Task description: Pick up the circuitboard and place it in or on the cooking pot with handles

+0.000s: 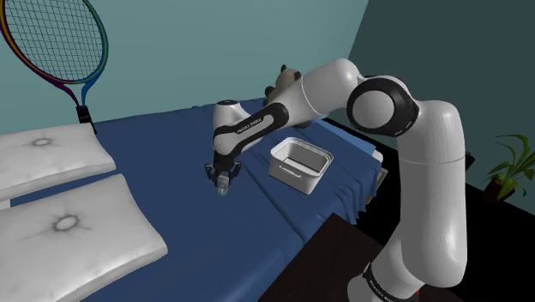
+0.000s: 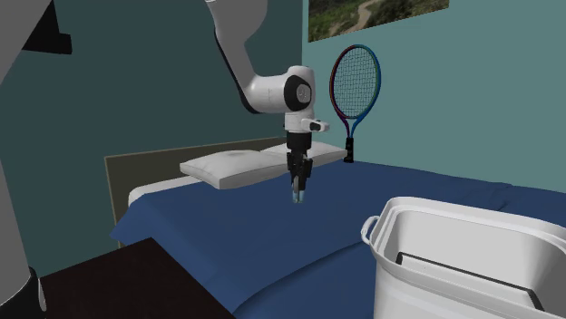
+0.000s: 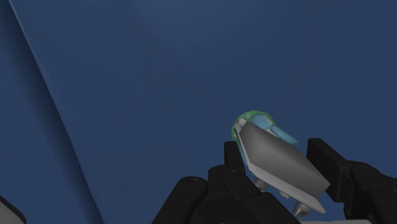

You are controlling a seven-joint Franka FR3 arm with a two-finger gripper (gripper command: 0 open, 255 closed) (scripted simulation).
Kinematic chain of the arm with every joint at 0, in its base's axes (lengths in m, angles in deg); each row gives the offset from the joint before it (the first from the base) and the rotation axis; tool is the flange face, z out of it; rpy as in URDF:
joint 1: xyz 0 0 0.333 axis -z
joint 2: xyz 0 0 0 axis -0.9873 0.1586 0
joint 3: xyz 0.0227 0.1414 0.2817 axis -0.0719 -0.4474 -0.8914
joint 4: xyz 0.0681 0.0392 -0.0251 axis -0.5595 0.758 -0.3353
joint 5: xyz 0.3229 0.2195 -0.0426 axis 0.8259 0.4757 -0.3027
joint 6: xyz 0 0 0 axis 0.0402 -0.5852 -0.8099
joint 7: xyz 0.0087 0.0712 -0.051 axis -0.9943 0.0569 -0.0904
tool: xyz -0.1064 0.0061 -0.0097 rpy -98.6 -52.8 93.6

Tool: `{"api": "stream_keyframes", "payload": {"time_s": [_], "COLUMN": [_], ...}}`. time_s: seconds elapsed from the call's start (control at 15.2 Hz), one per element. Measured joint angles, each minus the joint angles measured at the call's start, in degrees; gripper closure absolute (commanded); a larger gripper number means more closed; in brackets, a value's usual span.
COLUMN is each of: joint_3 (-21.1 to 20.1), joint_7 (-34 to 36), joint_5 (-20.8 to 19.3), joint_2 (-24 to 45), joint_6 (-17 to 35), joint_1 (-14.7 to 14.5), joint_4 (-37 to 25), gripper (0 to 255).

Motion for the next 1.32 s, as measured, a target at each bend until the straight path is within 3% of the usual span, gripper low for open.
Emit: {"api": "stream_keyframes", "payload": {"time_s": [1.32], "joint_3": [-0.5], "joint_7": [-0.7], "joint_5": [1.0], "joint_2": [-8.4], "joint_6": [-12.3], "joint_1": [0.4], "joint_4": [-3.9], "gripper": [255]}}
